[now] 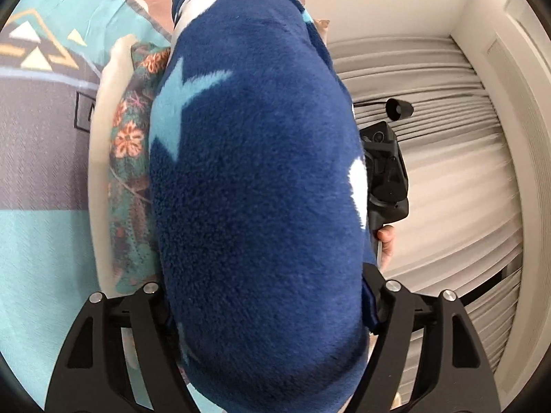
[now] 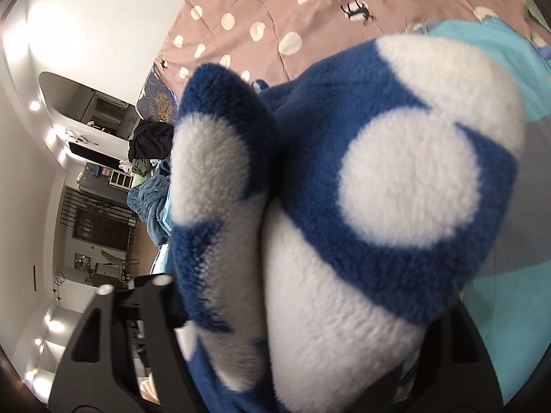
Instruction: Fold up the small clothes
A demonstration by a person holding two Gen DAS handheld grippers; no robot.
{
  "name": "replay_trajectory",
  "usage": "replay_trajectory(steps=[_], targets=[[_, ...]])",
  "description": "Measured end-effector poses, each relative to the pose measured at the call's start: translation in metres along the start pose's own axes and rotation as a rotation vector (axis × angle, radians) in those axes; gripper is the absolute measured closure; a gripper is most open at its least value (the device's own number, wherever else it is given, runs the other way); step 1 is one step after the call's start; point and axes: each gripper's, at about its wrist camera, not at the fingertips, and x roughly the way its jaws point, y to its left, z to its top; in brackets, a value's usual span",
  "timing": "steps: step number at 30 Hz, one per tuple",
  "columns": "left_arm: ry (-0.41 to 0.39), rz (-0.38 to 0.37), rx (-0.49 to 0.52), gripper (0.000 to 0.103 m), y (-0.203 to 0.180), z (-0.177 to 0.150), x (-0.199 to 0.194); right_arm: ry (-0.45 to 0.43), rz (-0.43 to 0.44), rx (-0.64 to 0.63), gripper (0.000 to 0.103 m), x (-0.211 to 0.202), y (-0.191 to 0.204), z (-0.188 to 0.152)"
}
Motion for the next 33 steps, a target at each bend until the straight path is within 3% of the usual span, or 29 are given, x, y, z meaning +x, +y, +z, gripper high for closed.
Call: replay_trajectory(steps=[5, 7, 8, 9, 10, 12, 13, 14, 17, 20, 22, 27, 33], targets=[[0.001, 0.108, 0.064, 0.024, -0.02, 0.001, 0.005, -0.081, -0.211, -0.103, 0.016, -0.056, 0.001, -0.009], [-0.01, 0.146, 0.084, 0.021, -0.028, 0.002, 0.007, -0.198, -0.434, -0.112, 0.015, -0.09, 0.014, -0.022], [-0.019, 0.168, 0.09, 0.021, -0.031, 0.002, 0.008, -0.276, -0.481, -0.113, 0.015, -0.101, 0.026, -0.027], [-0.024, 0.183, 0.091, 0.02, -0.034, 0.002, 0.008, -0.4, -0.492, -0.101, 0.015, -0.118, 0.042, -0.036], [-0.028, 0.192, 0.092, 0.02, -0.035, 0.004, 0.009, -0.47, -0.453, -0.098, 0.015, -0.118, 0.06, -0.04], [-0.039, 0.217, 0.101, 0.019, -0.037, 0.005, 0.012, -0.533, -0.278, -0.143, 0.015, -0.121, 0.083, -0.057], [-0.041, 0.223, 0.104, 0.018, -0.04, 0.004, 0.011, -0.535, -0.208, -0.164, 0.015, -0.107, 0.097, -0.062], [-0.044, 0.229, 0.109, 0.017, -0.04, 0.005, 0.011, -0.522, -0.208, -0.196, 0.015, -0.092, 0.107, -0.071], [-0.051, 0.253, 0.126, 0.016, -0.044, 0.004, 0.01, -0.476, -0.381, -0.309, 0.015, -0.036, 0.124, -0.07], [-0.033, 0.307, 0.161, 0.017, -0.055, -0.001, 0.003, -0.396, -0.451, -0.284, 0.015, 0.008, 0.092, -0.066], [-0.031, 0.351, 0.208, 0.017, -0.067, -0.001, -0.003, -0.399, -0.532, -0.333, 0.014, 0.028, 0.083, -0.076], [-0.106, 0.492, 0.436, 0.017, -0.095, -0.022, -0.036, -0.414, -0.573, -0.358, 0.014, 0.035, 0.068, -0.084], [-0.13, 0.505, 0.447, 0.017, -0.105, -0.021, -0.048, -0.442, -0.6, -0.367, 0.014, 0.04, 0.059, -0.091]])
